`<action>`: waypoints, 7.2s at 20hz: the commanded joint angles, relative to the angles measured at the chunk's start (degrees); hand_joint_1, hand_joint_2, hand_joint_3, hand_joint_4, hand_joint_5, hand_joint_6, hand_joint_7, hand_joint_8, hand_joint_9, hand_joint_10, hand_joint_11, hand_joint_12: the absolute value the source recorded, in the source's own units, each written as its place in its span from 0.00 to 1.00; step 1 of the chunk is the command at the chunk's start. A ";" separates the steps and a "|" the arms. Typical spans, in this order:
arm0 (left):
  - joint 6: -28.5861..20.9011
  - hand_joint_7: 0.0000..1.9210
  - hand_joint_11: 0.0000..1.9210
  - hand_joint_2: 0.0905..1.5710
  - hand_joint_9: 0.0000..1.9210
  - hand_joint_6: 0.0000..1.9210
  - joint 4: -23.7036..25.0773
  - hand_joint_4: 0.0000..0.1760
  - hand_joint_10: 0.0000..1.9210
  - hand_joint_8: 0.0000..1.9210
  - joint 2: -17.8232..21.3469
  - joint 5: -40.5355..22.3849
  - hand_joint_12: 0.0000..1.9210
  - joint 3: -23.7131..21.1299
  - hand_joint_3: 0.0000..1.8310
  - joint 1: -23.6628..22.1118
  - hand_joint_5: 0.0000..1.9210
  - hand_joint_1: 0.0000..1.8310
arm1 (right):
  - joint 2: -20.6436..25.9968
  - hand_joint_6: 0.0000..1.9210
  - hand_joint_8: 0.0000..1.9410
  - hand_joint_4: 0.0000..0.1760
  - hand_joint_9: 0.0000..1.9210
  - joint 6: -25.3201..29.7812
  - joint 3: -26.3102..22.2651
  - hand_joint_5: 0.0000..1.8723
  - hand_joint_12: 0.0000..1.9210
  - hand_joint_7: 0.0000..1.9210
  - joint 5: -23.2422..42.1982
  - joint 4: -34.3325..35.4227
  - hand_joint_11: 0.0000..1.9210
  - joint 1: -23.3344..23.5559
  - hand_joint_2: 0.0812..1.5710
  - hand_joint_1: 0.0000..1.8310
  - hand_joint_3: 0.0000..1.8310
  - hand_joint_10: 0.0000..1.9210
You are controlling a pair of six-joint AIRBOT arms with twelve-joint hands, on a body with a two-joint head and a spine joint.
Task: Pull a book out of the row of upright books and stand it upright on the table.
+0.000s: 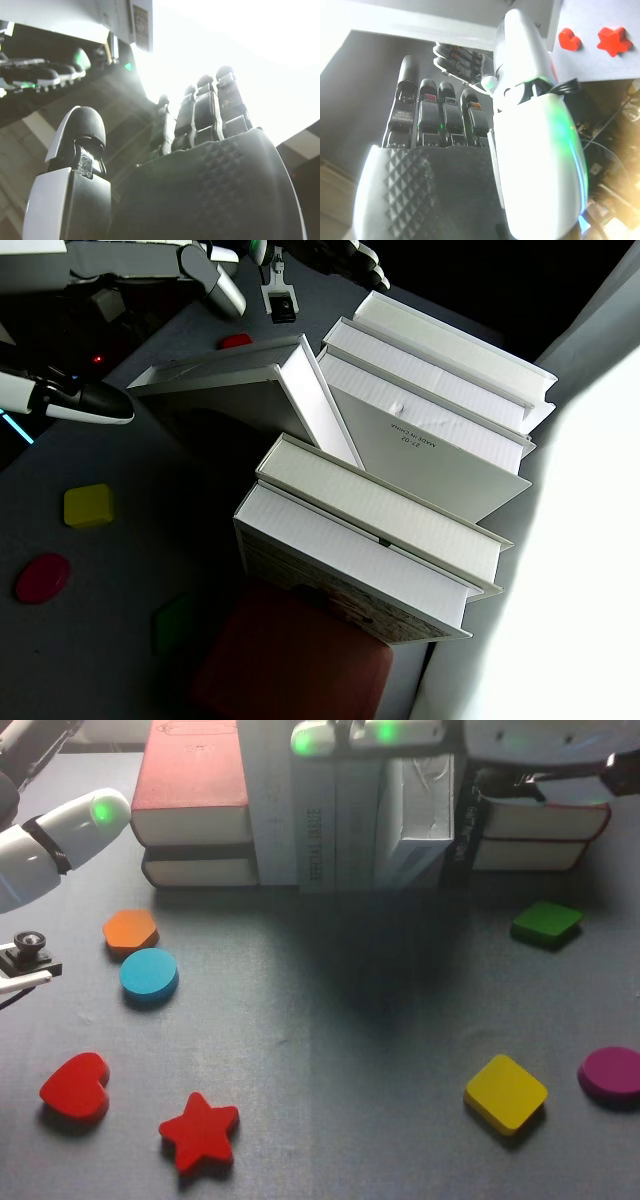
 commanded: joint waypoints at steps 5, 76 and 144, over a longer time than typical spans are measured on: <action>-0.54 0.00 0.00 0.85 0.00 0.00 -1.09 0.53 0.00 0.00 0.04 -7.01 0.00 0.33 0.00 -0.39 0.02 0.17 | -4.89 0.04 0.42 0.00 0.20 8.82 1.73 0.46 0.76 0.46 -3.24 -12.55 0.00 0.67 0.68 0.75 0.00 0.48; -0.79 0.00 0.00 0.85 0.00 0.00 -4.07 0.38 0.00 0.00 -0.92 -8.12 0.03 1.40 0.00 -0.11 0.05 0.22 | -5.60 0.68 0.77 0.00 0.20 15.31 9.64 0.38 0.99 0.33 16.71 8.11 0.19 1.79 0.81 0.61 0.00 0.80; -1.17 0.00 0.00 0.78 0.00 0.00 -6.37 0.16 0.00 0.00 -1.73 -9.22 0.19 1.60 0.00 0.90 0.02 0.23 | -20.16 0.00 0.01 0.04 0.16 19.88 19.32 0.06 0.48 0.15 12.80 2.14 0.00 1.30 0.67 0.44 0.00 0.18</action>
